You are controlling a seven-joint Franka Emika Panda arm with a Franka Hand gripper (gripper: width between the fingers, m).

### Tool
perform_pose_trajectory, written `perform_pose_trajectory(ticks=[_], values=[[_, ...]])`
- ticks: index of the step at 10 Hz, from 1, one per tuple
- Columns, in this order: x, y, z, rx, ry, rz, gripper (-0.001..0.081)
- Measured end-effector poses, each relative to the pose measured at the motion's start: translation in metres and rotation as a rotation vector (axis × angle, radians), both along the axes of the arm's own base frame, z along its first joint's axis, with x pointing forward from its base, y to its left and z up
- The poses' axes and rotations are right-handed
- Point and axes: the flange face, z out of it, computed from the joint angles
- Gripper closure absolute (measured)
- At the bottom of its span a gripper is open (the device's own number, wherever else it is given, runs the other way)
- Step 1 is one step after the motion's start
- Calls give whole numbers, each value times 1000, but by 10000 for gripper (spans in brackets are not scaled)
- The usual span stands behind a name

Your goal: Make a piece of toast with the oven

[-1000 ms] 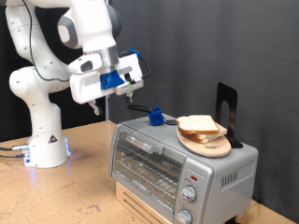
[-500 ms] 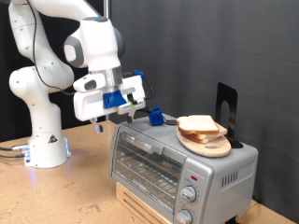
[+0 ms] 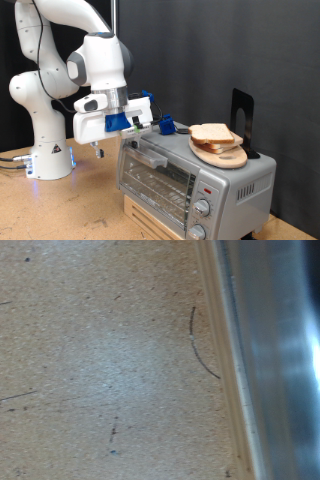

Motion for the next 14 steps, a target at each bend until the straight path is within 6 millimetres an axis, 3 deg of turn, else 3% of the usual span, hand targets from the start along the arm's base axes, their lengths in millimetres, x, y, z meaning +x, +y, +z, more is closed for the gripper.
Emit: perform_pose_trajectory(ticks=[7,14], values=[[3,-55,-30,-86,19,-15,0],[3,-76,-46,-140,20,16,0]])
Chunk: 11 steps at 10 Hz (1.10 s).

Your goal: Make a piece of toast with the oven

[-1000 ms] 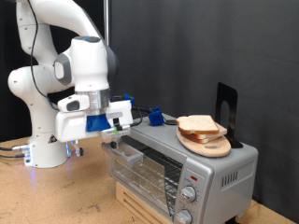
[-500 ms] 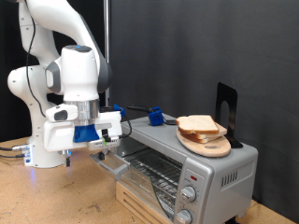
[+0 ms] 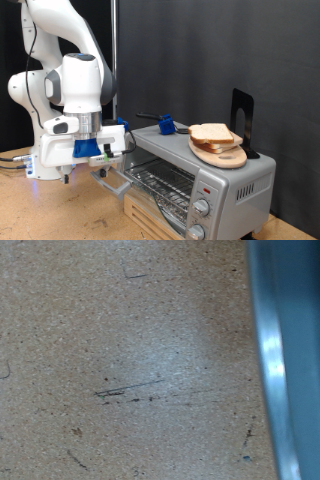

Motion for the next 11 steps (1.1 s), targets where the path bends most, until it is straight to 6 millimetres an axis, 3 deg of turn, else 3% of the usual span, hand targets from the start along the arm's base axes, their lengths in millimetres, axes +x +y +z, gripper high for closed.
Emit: perform_pose_trajectory(ticks=[6,11], values=[[-1,-28,-32,-55,2,-87,0],[16,-43,-66,-74,4,-132,0]])
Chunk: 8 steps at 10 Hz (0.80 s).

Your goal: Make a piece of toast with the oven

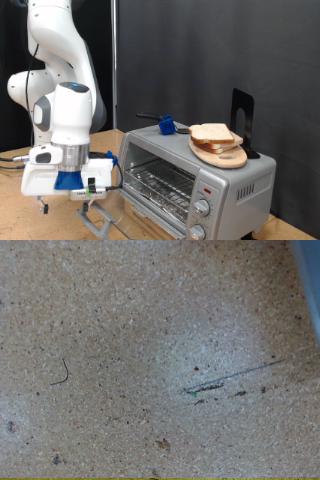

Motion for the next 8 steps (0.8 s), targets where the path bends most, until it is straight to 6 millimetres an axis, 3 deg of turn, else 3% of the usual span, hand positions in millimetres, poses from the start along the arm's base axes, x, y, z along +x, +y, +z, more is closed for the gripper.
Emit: perform_pose_trajectory(ticks=[8], values=[[13,-7,-46,-20,4,-31,0]])
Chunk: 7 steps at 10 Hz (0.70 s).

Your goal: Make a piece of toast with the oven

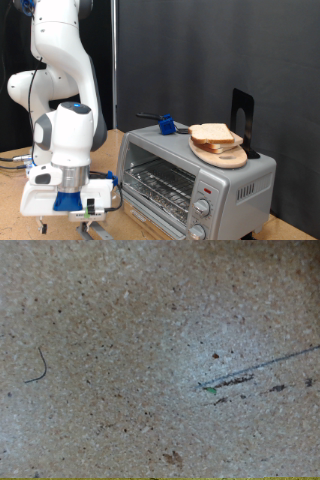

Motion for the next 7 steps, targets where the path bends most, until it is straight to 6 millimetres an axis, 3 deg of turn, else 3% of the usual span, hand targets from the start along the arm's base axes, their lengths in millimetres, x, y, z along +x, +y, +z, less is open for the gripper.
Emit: perform_pose_trajectory(ticks=[2,7], values=[[7,5,-11,-4,-13,-7,0],[8,12,-8,39,-5,67,0]])
